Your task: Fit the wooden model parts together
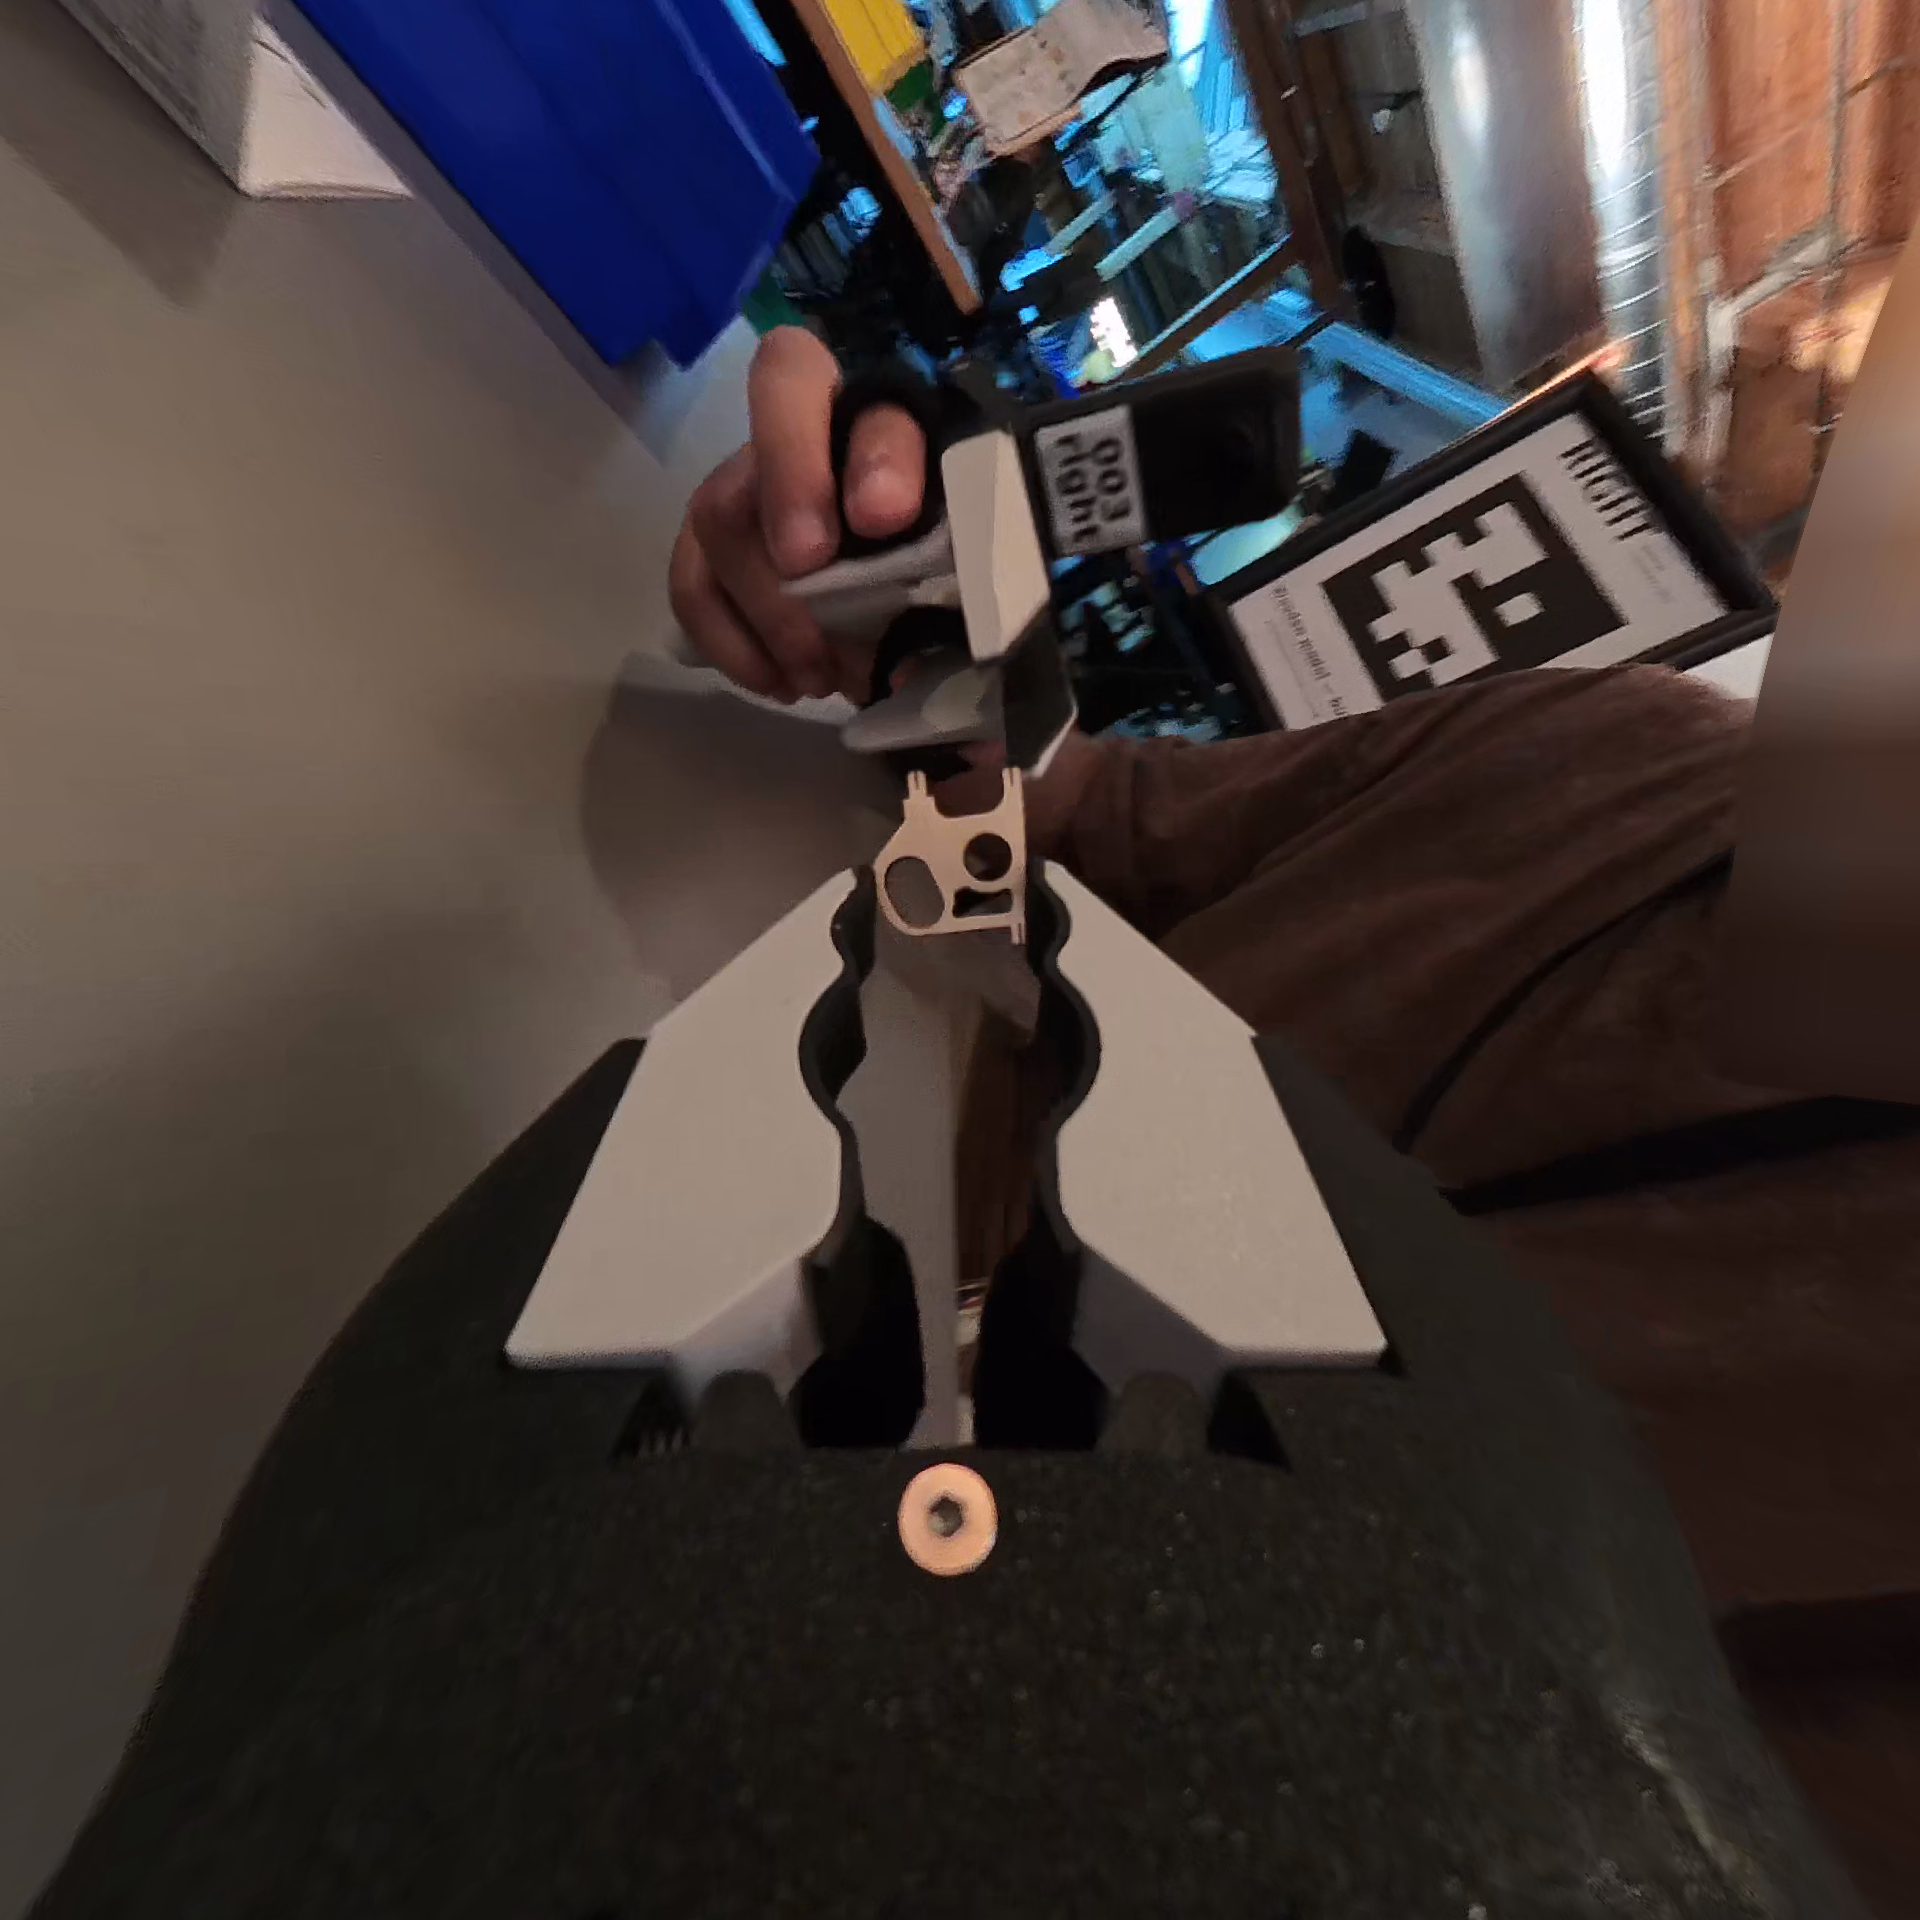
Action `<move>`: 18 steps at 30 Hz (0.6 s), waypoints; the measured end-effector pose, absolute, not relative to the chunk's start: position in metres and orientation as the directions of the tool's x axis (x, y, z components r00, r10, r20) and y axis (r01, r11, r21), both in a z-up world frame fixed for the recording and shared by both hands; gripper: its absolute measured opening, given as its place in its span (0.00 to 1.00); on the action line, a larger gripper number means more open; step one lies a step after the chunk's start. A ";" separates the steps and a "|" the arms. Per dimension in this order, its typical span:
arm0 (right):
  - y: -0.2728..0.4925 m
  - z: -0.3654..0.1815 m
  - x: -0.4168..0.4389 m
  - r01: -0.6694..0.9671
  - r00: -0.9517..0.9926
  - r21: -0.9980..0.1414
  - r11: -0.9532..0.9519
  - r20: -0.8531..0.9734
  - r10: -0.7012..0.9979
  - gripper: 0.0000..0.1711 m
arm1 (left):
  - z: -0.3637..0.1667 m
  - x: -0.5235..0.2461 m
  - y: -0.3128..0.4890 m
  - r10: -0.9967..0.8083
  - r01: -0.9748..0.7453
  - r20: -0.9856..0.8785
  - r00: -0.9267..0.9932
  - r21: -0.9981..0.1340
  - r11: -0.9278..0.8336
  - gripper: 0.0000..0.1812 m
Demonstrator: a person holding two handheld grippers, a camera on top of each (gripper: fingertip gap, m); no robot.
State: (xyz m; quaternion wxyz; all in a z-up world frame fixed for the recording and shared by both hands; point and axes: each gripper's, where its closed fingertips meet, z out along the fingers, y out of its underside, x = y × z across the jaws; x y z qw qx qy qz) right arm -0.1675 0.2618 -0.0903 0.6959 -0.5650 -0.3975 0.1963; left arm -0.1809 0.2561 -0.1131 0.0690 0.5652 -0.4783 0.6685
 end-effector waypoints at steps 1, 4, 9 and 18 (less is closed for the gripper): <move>0.266 -0.091 -0.163 0.186 0.626 -0.945 0.271 0.326 0.709 0.10 | -0.118 -0.181 0.260 -0.497 -0.631 0.800 -0.336 -0.583 -0.512 0.14; 0.279 -0.100 -0.147 0.234 0.673 -0.953 0.193 0.302 0.675 0.11 | -0.133 -0.183 0.268 -0.662 -0.631 0.687 -0.301 -0.664 -0.402 0.14; 0.269 -0.114 -0.129 0.205 0.665 -0.977 -0.055 0.098 0.741 0.11 | -0.144 -0.190 0.267 -0.838 -0.621 0.483 -0.254 -0.746 -0.241 0.14; 0.202 -0.191 -0.157 0.515 0.568 -0.787 -0.340 0.016 0.823 0.13 | -0.158 -0.198 0.255 -0.953 -0.620 0.191 -0.236 -0.784 -0.004 0.15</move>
